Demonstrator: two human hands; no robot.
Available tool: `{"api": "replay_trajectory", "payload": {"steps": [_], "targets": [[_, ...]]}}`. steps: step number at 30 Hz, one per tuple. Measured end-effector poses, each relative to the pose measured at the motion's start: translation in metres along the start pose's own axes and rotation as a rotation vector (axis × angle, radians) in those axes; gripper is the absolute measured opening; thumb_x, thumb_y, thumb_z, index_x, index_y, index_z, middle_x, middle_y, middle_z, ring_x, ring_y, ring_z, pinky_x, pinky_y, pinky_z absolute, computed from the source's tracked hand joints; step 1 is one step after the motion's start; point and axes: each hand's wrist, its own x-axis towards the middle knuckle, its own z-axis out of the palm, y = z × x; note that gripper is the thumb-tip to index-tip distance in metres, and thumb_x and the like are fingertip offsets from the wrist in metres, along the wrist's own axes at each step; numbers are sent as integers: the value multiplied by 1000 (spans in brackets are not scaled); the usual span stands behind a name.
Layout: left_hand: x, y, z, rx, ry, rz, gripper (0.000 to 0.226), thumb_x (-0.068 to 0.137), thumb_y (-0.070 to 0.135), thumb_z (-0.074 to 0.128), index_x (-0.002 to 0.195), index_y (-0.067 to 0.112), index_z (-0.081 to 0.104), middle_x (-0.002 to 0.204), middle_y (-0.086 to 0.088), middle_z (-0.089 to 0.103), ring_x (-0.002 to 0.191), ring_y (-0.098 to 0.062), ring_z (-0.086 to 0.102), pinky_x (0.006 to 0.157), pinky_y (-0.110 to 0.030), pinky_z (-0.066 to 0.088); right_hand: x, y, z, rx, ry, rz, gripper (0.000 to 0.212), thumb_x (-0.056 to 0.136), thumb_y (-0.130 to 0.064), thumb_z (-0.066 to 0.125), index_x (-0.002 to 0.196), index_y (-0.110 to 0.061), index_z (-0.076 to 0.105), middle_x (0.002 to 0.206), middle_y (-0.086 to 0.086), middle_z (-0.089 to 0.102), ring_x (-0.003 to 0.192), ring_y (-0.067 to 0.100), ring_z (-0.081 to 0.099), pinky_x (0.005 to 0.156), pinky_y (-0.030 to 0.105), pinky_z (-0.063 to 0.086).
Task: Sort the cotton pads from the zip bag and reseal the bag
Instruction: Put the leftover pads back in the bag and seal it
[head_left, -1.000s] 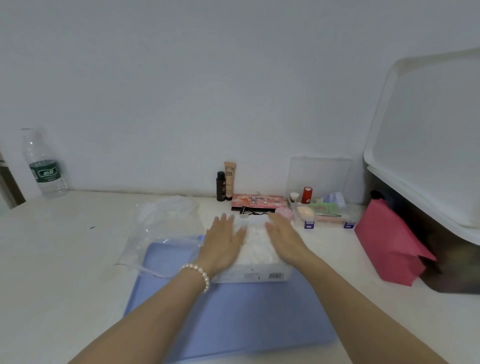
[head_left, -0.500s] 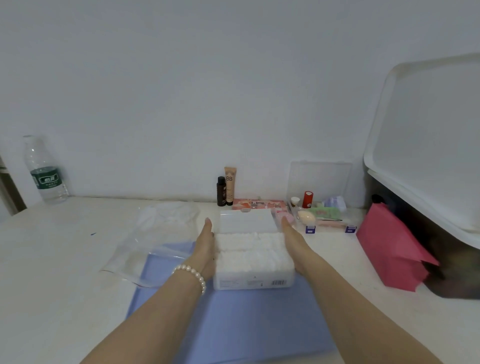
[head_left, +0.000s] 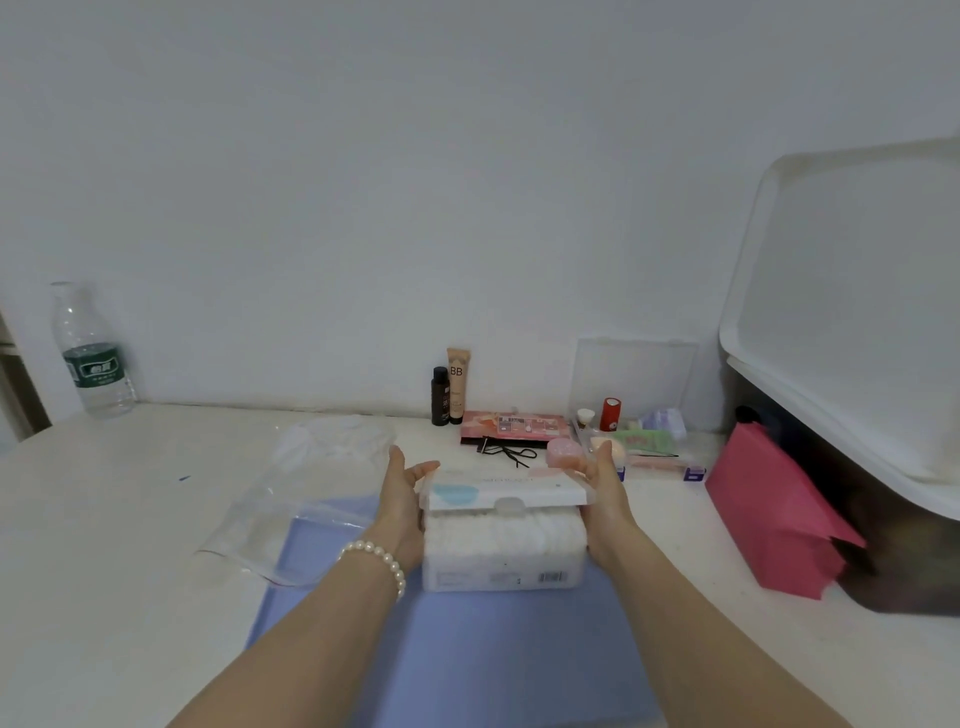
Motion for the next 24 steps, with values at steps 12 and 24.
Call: {"api": "replay_trajectory", "payload": {"steps": [12,24], "targets": [[-22,-28,-33,610,52,172,20,91,16,58,93,-2,66,87,-14,63,79,-21,56,74,-32,41,-38,15,-30,-339,-152,-94,20,91,-7,53,97,-25,60,91,-5,68,86,15,64,77,30,52],[-25,-37,-26,635,89,277,30,80,13,73,90,-14,66,83,-16,69,72,-22,60,67,-32,45,-43,21,-18,-607,-95,-281,21,74,-16,76,87,-28,64,101,-1,69,92,19,66,89,42,52]]}}
